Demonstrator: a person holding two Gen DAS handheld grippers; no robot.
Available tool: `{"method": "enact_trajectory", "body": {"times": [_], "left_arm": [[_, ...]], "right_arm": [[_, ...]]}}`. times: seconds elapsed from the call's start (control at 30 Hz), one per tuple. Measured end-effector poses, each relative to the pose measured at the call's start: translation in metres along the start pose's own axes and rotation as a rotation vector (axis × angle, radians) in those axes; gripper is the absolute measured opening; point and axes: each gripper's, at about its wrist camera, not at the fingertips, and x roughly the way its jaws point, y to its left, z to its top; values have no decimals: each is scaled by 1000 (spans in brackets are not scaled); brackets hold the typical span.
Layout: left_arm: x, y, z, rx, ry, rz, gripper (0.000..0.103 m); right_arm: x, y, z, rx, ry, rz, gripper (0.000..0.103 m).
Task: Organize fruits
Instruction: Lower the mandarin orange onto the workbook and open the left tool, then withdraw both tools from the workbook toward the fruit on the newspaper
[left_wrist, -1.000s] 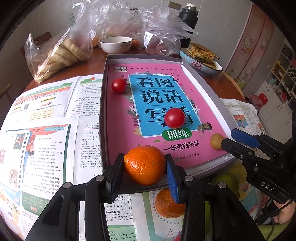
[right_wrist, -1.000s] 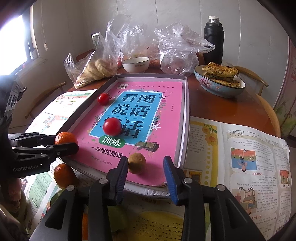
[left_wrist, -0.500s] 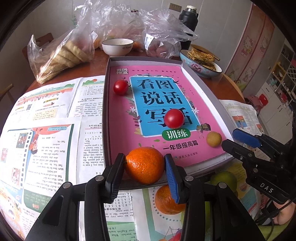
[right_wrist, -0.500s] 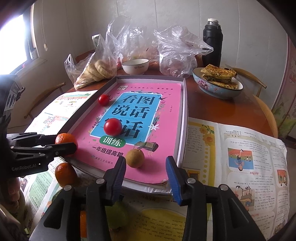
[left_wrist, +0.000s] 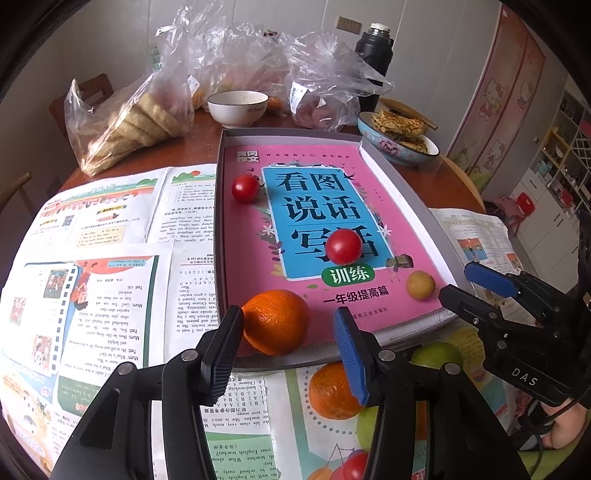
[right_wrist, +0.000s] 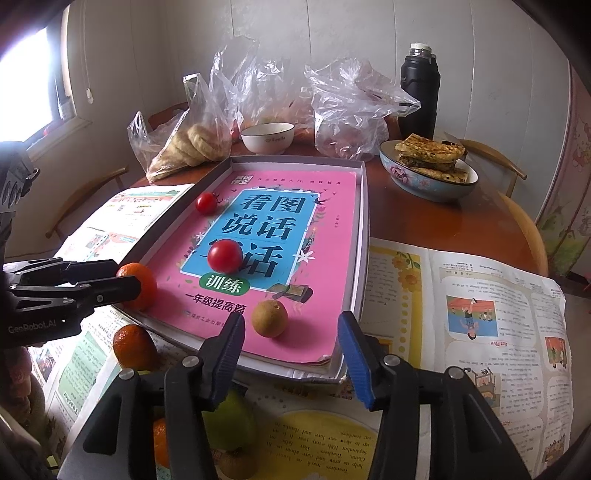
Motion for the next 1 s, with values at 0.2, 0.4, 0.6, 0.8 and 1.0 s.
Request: {"method": "enact_trajectory", "body": {"times": [0.2, 0.4, 0.6, 0.8, 1.0], "left_arm": [[-7, 1, 0, -3, -8, 3, 61], [-13, 0, 0, -5, -16, 10, 64], [-18, -2, -1, 3, -25, 11, 66], [-22, -4, -1, 11, -31, 9, 66], [-26, -4, -2, 10, -37, 6, 66]], "right_arm": [[-4, 1, 0, -5, -9, -6, 56], [-6, 2, 1, -8, -17, -11, 58], [-11, 2, 0, -7, -28, -12, 60], [-15, 3, 0, -9, -37, -14, 61], [-19, 3, -1, -9, -47, -12, 62]]}}
